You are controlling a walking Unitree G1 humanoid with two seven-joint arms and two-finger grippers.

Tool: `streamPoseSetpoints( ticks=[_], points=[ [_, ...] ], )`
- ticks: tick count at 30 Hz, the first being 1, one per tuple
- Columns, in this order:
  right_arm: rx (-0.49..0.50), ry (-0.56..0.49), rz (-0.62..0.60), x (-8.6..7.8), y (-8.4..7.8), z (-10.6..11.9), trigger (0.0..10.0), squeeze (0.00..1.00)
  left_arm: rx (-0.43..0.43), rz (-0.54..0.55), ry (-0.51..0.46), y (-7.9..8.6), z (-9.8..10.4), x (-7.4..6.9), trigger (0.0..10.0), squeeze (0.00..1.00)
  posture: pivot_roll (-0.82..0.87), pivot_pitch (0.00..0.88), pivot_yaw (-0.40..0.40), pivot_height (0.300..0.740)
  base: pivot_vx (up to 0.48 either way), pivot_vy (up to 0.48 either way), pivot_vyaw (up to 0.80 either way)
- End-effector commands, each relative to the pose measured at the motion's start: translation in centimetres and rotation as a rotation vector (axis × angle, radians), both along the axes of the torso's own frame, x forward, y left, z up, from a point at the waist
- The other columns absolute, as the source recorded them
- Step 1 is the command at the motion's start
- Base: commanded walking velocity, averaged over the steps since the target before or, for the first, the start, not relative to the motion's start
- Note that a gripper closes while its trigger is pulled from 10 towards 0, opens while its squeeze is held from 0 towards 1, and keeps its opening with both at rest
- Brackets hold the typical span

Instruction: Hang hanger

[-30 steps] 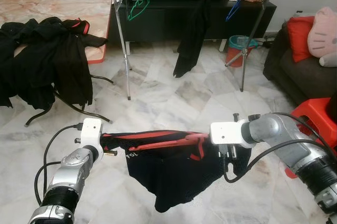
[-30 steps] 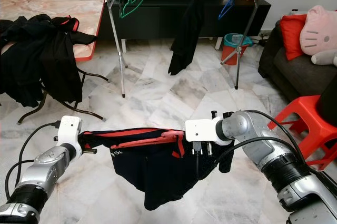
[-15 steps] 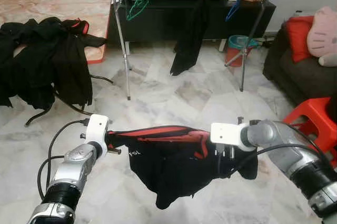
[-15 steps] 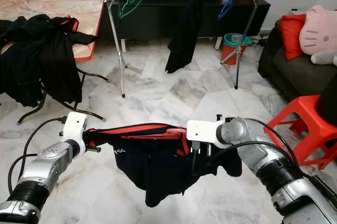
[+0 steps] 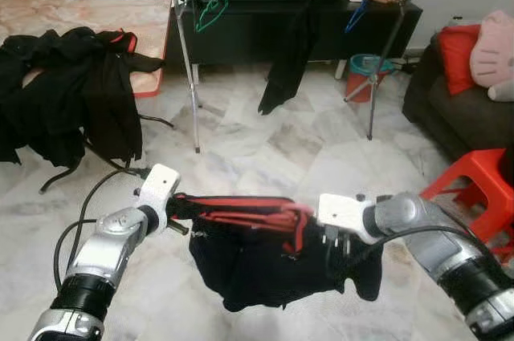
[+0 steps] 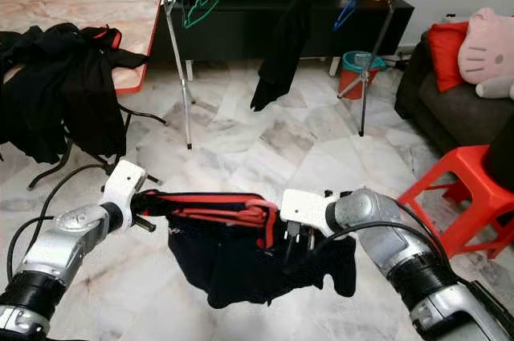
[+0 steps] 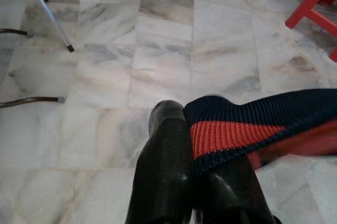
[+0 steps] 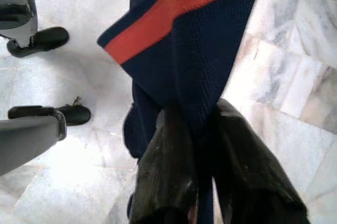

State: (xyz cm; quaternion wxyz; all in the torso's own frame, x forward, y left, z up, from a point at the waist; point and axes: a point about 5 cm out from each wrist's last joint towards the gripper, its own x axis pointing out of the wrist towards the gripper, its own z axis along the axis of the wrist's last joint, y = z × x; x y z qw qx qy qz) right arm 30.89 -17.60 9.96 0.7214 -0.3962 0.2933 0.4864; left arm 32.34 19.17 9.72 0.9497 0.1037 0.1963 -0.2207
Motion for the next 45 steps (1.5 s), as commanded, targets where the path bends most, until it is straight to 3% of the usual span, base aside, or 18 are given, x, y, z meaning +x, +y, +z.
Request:
streamPoseSetpoints(
  ticks=[1, 5, 10, 12, 15, 18, 23, 27, 31, 34, 41, 45],
  points=[
    [-0.014, 0.003, 0.008, -0.1, -0.6, 0.5, 10.0, 0.00, 0.031, 0.006, -0.021, 0.4, 0.8, 0.2, 10.0, 0.00, -0.15, 0.000, -0.046, 0.732, 0.000, 0.000, 0.00],
    [-0.154, 0.015, 0.003, -0.4, -2.3, -0.1, 10.0, 0.00, 0.020, -0.044, -0.078, -0.2, 2.3, 0.5, 10.0, 0.00, -0.15, 0.000, -0.047, 0.732, 0.000, 0.000, 0.00],
    [-0.166, 0.007, -0.029, -0.4, -2.8, -0.2, 10.0, 0.00, 0.018, -0.156, -0.110, -1.3, 3.7, 0.2, 10.0, 0.00, -0.15, 0.000, -0.050, 0.732, 0.000, 0.000, 0.00],
    [-0.087, -0.015, -0.043, -0.1, -2.1, 0.4, 10.0, 0.00, 0.057, -0.157, -0.092, -1.2, 3.5, 0.2, 10.0, 0.00, -0.15, 0.000, -0.050, 0.732, 0.000, 0.000, 0.00],
    [-0.066, -0.027, -0.044, 0.0, -1.9, 0.7, 10.0, 0.00, 0.105, -0.151, -0.061, -0.9, 2.9, 0.2, 10.0, 0.00, -0.14, 0.000, -0.048, 0.732, 0.000, 0.000, 0.00],
    [0.051, -0.043, -0.024, 0.1, -0.9, 1.9, 10.0, 0.00, 0.229, -0.151, 0.021, -0.1, 0.8, -0.4, 10.0, 0.00, -0.15, 0.000, -0.047, 0.732, 0.000, 0.000, 0.00],
    [0.144, -0.032, 0.012, -0.2, -0.1, 3.0, 10.0, 0.00, 0.249, -0.114, 0.062, 0.3, -0.3, -0.6, 10.0, 0.00, -0.15, 0.000, -0.046, 0.732, 0.000, 0.000, 0.00],
    [0.147, -0.026, 0.020, -0.3, -0.2, 3.2, 10.0, 0.00, 0.276, -0.057, 0.092, 1.0, -1.3, -0.5, 10.0, 0.00, -0.15, 0.000, -0.046, 0.732, 0.000, 0.000, 0.00],
    [0.094, -0.027, 0.002, -0.3, -0.9, 3.0, 10.0, 0.00, 0.317, -0.001, 0.133, 2.2, -2.1, -0.7, 10.0, 0.00, -0.15, 0.000, -0.048, 0.732, 0.000, 0.000, 0.00],
    [-0.014, -0.047, -0.027, 0.0, -2.0, 2.7, 10.0, 0.00, 0.308, 0.004, 0.139, 2.6, -2.0, -0.9, 10.0, 0.00, -0.15, 0.000, -0.050, 0.732, 0.000, 0.000, 0.00],
    [-0.074, -0.039, -0.041, 0.0, -2.5, 2.2, 10.0, 0.00, 0.322, 0.016, 0.142, 3.4, -1.8, -1.0, 10.0, 0.00, -0.15, 0.000, -0.052, 0.732, 0.000, 0.000, 0.00],
    [-0.144, -0.054, -0.065, 0.2, -3.0, 1.8, 10.0, 0.00, 0.262, -0.001, 0.122, 3.0, -0.6, -0.7, 10.0, 0.00, -0.14, 0.000, -0.053, 0.732, 0.000, 0.000, 0.00]
  ],
)
